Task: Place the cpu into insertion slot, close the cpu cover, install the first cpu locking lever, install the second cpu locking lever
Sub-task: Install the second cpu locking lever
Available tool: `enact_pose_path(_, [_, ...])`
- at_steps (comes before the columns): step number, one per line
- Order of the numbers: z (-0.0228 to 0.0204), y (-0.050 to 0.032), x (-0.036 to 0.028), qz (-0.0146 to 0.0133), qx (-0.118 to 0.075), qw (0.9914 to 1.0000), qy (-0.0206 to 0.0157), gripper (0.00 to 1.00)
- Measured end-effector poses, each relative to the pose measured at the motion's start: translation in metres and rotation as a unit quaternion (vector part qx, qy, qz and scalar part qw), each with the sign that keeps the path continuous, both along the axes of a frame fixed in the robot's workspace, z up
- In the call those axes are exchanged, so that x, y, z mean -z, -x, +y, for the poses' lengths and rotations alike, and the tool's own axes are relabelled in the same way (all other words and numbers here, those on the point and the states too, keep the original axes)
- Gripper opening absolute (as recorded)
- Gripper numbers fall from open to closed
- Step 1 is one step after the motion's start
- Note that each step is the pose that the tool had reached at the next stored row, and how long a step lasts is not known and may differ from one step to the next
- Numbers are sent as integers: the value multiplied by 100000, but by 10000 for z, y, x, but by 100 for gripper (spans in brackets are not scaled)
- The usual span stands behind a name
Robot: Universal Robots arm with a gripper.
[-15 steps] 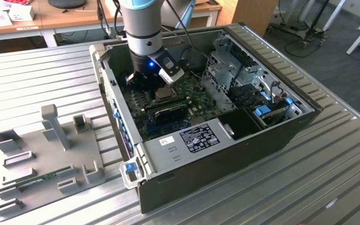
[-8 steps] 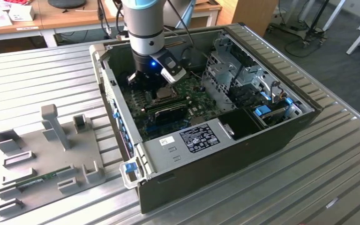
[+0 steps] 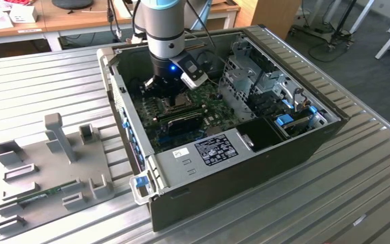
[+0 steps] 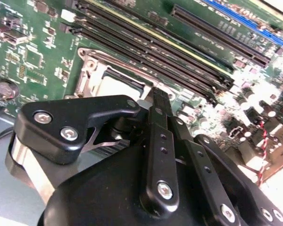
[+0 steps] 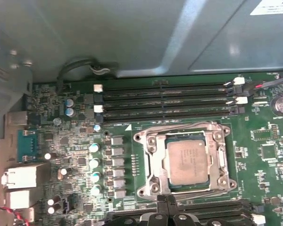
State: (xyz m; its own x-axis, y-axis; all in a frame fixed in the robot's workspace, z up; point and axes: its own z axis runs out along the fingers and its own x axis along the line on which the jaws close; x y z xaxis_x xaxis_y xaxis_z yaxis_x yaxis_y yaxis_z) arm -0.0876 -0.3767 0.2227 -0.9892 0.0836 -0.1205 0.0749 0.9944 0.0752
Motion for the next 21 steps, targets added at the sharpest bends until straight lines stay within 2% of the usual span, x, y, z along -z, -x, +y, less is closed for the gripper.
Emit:
enact_pose_path(5, [0, -1, 0, 38, 6, 100000, 8, 10])
enact_pose_path(6, [1, -2, 1, 315, -3, 100000, -4, 10])
enact_pose_path(7, [1, -2, 1, 796, -3, 99997, 8, 10])
enact_pose_path(9, [1, -3, 5, 2255, -1, 99975, -2, 10])
enact_pose_path(10, [1, -3, 4, 2428, 3, 99971, 7, 10])
enact_pose_path(16, [0, -6, 5, 2470, -2, 99969, -4, 10])
enact_pose_path(21, [0, -44, 5, 2488, 2, 99969, -1, 10])
